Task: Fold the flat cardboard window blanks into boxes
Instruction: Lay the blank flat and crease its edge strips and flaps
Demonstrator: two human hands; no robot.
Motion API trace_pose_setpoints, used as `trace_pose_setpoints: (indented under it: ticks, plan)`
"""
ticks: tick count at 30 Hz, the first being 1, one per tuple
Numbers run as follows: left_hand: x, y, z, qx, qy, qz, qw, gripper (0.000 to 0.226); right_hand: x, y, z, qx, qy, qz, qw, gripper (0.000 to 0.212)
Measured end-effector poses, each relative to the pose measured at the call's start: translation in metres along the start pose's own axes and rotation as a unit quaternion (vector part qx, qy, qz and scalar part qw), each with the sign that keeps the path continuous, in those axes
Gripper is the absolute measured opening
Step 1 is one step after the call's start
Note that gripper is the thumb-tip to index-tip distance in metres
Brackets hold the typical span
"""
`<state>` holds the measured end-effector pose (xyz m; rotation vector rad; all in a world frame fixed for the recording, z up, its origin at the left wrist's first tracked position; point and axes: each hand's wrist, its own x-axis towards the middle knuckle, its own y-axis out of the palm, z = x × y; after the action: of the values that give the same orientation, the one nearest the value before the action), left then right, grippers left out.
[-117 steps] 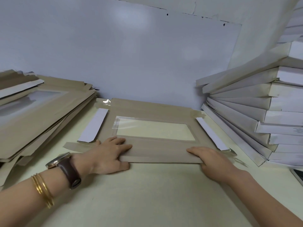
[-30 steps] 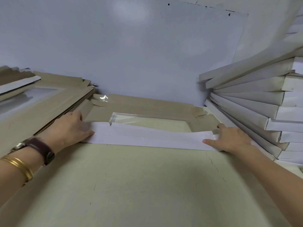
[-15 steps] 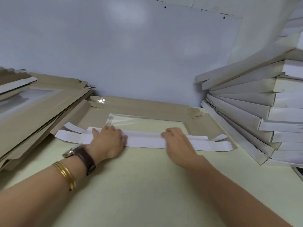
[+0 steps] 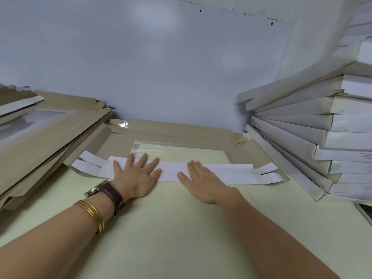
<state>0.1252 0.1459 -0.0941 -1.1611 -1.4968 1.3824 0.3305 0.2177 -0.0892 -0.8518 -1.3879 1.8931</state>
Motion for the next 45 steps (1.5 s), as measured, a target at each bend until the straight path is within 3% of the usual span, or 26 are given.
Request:
trace_pose_setpoints:
  ticks: [13,18,22,27,32,35,41,45]
  plan:
    - [0.006,0.0,0.06,0.029,0.033,-0.015,0.999,0.06,-0.042,-0.026,-0.122,0.004,0.141,-0.034,0.989,0.074]
    - [0.001,-0.003,0.075,-0.044,-0.01,-0.042,0.998,0.076,-0.055,-0.031,-0.138,0.01,0.161,-0.043,0.986,0.075]
    - [0.002,-0.003,0.093,-0.012,-0.001,-0.062,0.998,0.054,-0.058,-0.032,-0.143,0.02,0.165,-0.049,0.985,0.071]
    - [0.002,-0.003,0.094,-0.011,-0.004,-0.064,0.998,0.052,-0.058,-0.032,-0.141,0.039,0.16,-0.065,0.984,0.066]
    - [0.0,-0.011,0.089,-0.055,-0.013,-0.072,0.996,0.045,-0.054,-0.041,-0.137,0.081,0.161,-0.072,0.981,0.056]
    - [0.0,-0.019,0.089,-0.128,-0.003,-0.087,0.988,0.038,-0.052,-0.047,-0.138,0.149,0.164,-0.08,0.972,0.063]
    - [-0.012,-0.047,0.084,-0.354,-0.024,-0.005,0.935,0.094,-0.05,-0.061,-0.139,0.238,0.178,-0.106,0.949,0.109]
    - [-0.014,-0.057,0.079,-0.319,-0.017,-0.021,0.947,0.098,-0.045,-0.065,-0.141,0.171,0.188,-0.114,0.961,0.111]
